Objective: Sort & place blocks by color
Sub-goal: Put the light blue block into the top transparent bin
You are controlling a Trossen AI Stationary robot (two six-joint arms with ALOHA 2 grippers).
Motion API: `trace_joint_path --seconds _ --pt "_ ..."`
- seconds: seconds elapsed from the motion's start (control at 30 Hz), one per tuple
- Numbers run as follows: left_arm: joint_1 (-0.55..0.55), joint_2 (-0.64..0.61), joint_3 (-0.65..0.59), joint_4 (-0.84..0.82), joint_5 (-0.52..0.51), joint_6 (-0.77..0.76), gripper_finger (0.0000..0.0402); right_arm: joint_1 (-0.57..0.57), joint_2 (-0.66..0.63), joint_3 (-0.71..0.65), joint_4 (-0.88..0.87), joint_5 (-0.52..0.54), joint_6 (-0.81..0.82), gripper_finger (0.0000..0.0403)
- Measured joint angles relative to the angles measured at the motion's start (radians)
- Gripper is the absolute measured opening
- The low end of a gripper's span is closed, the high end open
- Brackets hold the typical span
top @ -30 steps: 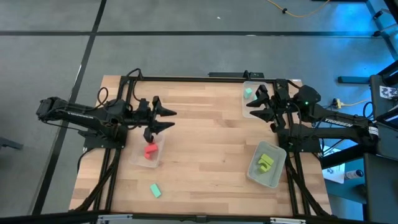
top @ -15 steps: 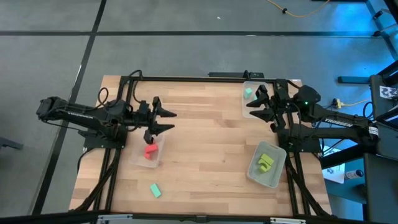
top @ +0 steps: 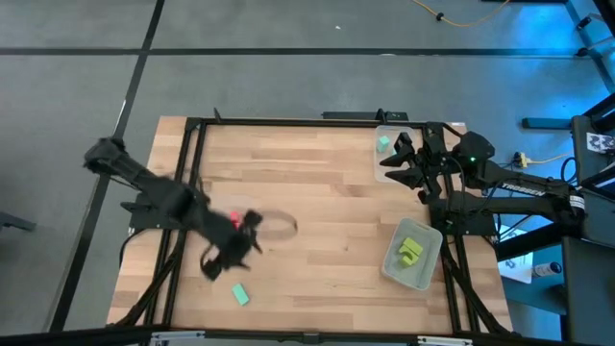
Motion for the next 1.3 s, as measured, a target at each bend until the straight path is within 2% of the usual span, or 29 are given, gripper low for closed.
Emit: trace_joint_path --seconds 0.13,0.23,0.4,0.63,0.97,1.3 --pt "-0.147 0.156 0.105 -0.083 -0.031 0.006 0.0212 0.000 0.000 0.000 -0.015 0.000 0.020 0.0158" --pt "-0.214 0.262 0.135 -0.086 -0.056 0.029 0.0214 0.000 0.000 0.000 -0.018 0.000 0.046 0.0158" --pt "-0.259 0.398 0.146 -0.091 -0.005 -0.042 0.0214 0.000 0.000 0.000 -0.020 0.000 0.016 0.0158" --pt "-0.278 0.527 0.146 -0.097 0.024 -0.080 0.0215 0.000 0.000 0.000 -0.020 0.000 -0.006 0.0158" --pt "-0.277 0.611 0.145 -0.107 0.013 -0.109 0.0216 0.000 0.000 0.000 -0.025 0.000 -0.008 0.0158" --pt "-0.277 0.620 0.043 -0.054 -0.005 -0.096 0.0216 0.000 0.000 0.000 -0.027 0.000 -0.029 0.0158"
